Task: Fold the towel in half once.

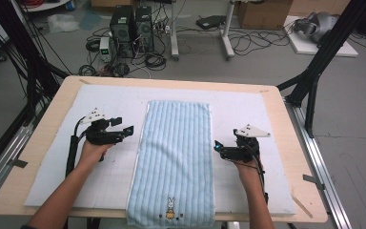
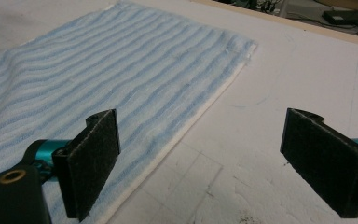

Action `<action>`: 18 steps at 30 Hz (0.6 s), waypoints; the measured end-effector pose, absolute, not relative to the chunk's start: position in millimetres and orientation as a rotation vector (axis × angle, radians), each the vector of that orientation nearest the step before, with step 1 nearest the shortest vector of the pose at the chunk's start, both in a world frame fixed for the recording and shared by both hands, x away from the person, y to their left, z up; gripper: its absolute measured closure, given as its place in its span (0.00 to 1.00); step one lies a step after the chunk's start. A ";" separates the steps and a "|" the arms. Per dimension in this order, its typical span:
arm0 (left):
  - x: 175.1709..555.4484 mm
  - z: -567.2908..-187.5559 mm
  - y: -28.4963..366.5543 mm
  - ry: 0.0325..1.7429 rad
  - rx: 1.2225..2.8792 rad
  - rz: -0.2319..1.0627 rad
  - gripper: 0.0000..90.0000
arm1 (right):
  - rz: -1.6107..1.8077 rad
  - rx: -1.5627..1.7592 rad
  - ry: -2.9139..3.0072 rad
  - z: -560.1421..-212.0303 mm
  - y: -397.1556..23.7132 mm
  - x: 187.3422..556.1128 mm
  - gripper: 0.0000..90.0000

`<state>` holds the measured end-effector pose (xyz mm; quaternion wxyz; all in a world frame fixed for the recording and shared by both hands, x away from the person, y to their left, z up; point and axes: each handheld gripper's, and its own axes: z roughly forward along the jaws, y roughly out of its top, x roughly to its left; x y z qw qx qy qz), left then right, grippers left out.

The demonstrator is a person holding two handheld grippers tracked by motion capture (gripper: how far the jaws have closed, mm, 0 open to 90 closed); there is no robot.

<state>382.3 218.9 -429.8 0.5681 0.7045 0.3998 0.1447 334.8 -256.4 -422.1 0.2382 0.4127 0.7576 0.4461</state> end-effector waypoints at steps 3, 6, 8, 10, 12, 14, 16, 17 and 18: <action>390.7 -430.6 216.3 0.974 1.680 0.321 0.31 | 1.220 1.138 2.081 -423.0 -256.7 335.8 0.12; 400.8 -429.6 211.5 1.002 1.669 0.306 0.32 | 1.217 1.146 2.084 -423.2 -256.9 335.5 0.12; 408.5 -427.3 207.7 1.004 1.674 0.288 0.33 | 1.224 1.145 2.084 -422.6 -257.3 334.9 0.12; 414.9 -424.6 203.0 1.012 1.673 0.298 0.32 | 1.227 1.147 2.083 -422.5 -257.8 334.9 0.12; 422.4 -423.1 197.1 1.030 1.698 0.290 0.31 | 1.230 1.150 2.083 -422.8 -257.6 335.2 0.12; 428.8 -422.2 190.7 1.044 1.720 0.292 0.31 | 1.225 1.156 2.095 -423.4 -256.5 335.4 0.12; 434.3 -422.1 184.5 1.053 1.735 0.297 0.31 | 1.220 1.148 2.099 -423.7 -255.7 335.6 0.12; 436.9 -422.3 181.2 1.056 1.743 0.297 0.31 | 1.221 1.145 2.099 -423.6 -255.8 335.5 0.12; 439.5 -422.4 178.1 1.056 1.754 0.302 0.32 | 1.225 1.146 2.097 -423.5 -255.9 335.4 0.12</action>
